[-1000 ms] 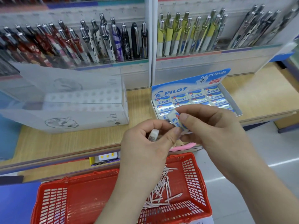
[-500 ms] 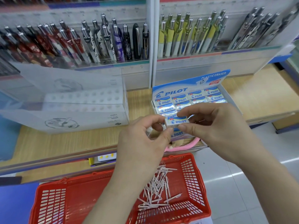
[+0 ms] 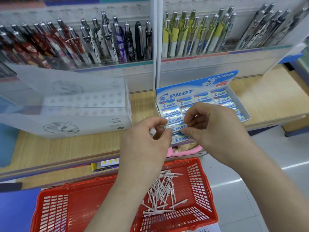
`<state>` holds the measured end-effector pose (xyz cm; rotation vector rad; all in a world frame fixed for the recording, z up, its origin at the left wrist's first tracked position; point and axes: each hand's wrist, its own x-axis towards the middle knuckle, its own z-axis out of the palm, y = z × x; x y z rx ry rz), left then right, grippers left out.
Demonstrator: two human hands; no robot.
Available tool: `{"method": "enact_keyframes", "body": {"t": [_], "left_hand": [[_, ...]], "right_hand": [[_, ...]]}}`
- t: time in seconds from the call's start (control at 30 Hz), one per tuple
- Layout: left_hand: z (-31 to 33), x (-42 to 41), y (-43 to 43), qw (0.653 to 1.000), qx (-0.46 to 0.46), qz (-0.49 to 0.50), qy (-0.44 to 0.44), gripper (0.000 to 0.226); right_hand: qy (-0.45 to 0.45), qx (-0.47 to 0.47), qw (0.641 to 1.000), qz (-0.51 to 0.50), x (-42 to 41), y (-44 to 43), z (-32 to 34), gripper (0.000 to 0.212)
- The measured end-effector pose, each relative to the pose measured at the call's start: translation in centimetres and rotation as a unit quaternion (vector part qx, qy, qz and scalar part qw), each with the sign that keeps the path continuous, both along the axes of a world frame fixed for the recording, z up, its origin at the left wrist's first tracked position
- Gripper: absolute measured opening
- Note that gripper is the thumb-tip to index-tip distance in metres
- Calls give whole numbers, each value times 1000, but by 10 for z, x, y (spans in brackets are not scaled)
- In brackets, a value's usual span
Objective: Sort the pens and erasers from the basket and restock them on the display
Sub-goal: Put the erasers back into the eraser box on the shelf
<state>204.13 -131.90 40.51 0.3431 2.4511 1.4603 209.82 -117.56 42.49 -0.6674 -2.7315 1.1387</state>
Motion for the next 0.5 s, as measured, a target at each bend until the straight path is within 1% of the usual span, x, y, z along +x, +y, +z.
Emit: {"method": "enact_keyframes", "body": {"t": [0.1,0.17,0.2,0.27,0.33,0.37,0.43,0.5], "left_hand": [[3,1,-3,1000,13,-22,8,17],[9,3,-9,998,41,-42,-4,24],[12,5,-12,996,70,-48,-25,26],[20,10,-18,982,162,-45,-87,25],[28,18,-18,956,254,-33,-145,16],[31,21,-15,946,282,-28,-161,11],[34,28,-8,932,310,-12,-187,9],[36,32,0,920,326,13,-218,12]], "right_hand": [[4,6,1000,-3,2,0,2,22],[28,-35,999,-29,7,1,6,16],[46,-72,995,-45,10,1,9,13],[73,-173,980,-61,18,-1,17,10],[76,-299,950,-42,27,-9,24,10],[68,-351,934,-18,32,-15,27,16],[60,-409,910,32,38,-27,30,26],[76,-427,901,27,41,-35,30,29]]}}
